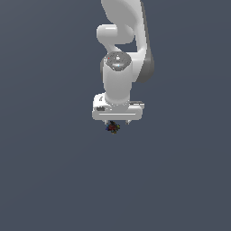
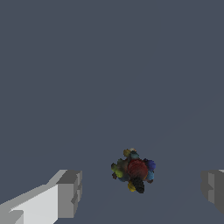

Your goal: Pick up the object and move it to a goal position.

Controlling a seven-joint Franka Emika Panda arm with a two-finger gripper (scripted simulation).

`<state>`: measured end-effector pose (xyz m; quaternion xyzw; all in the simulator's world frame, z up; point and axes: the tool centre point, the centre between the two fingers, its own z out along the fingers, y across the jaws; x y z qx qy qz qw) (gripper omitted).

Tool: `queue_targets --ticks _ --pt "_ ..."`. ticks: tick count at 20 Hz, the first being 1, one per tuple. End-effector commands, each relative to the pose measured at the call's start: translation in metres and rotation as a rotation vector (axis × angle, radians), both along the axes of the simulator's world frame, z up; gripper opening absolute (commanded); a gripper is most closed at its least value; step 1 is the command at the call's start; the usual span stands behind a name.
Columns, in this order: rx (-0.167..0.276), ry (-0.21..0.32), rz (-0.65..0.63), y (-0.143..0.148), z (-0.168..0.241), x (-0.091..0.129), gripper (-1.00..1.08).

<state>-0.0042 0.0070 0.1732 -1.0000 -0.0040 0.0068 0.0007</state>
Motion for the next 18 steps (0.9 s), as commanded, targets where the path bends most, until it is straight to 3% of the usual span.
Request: queue_targets --ticks 1,18 --pt "0.0 0.0 0.0 0.0 0.0 0.0 1.0" --pt "0.0 -0.016 0.036 -0.0092 0.0037 -0.0001 1.0"
